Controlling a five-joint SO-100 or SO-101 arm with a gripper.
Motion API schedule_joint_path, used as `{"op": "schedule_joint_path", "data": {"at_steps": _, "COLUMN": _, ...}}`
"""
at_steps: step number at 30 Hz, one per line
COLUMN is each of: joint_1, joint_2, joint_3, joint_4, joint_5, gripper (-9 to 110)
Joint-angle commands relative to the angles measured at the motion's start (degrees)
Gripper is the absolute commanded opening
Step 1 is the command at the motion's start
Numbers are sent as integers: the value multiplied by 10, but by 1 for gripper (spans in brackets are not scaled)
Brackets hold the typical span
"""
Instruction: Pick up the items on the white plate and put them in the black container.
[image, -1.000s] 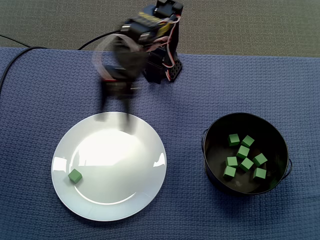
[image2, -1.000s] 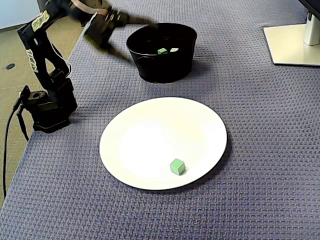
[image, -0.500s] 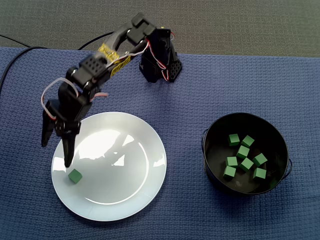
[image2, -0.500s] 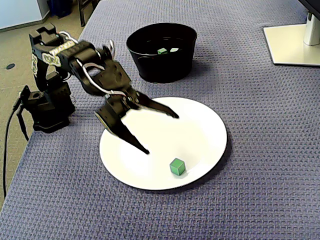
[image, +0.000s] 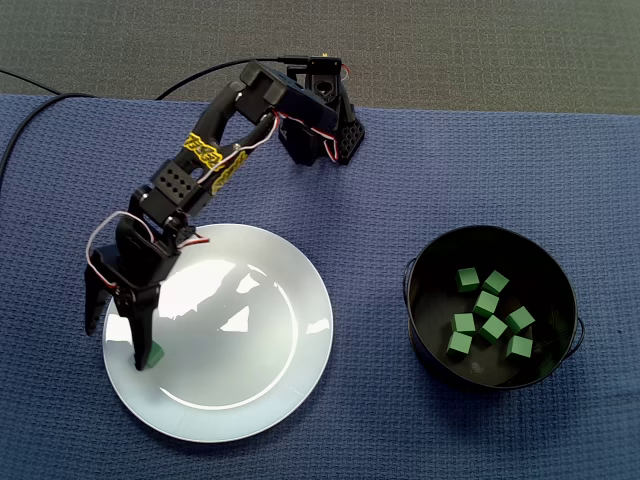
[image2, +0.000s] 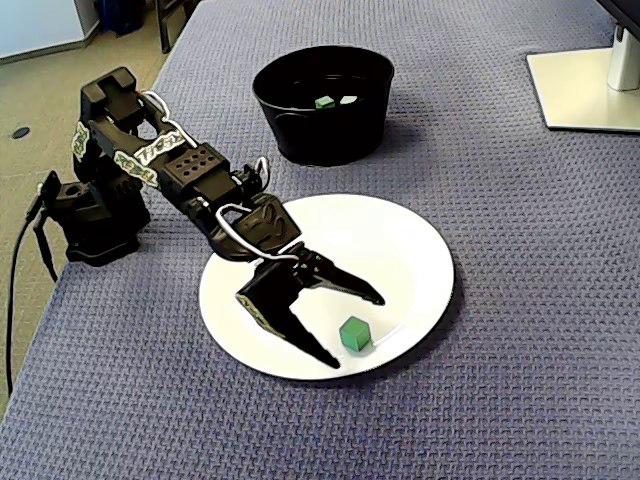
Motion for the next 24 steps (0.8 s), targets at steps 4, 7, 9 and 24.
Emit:
{"op": "schedule_joint_path", "data": {"at_steps": 4, "joint_1": -33, "joint_2": 60, "joint_3": 66, "joint_4": -11, "joint_5": 1, "gripper": 36}}
{"op": "schedule_joint_path", "data": {"at_steps": 7, "joint_1": -52, "joint_2": 84, "joint_3": 113, "joint_4": -30, "joint_5": -2, "gripper": 36}}
{"op": "schedule_joint_path", "data": {"at_steps": 9, "joint_1": -61, "joint_2": 89, "joint_3": 135, "joint_4": -53, "joint_5": -8, "gripper": 36}}
{"op": "schedule_joint_path", "data": {"at_steps": 24, "joint_1": -60, "joint_2": 75, "joint_3": 148, "joint_4": -67, "joint_5": -12, "gripper": 26}}
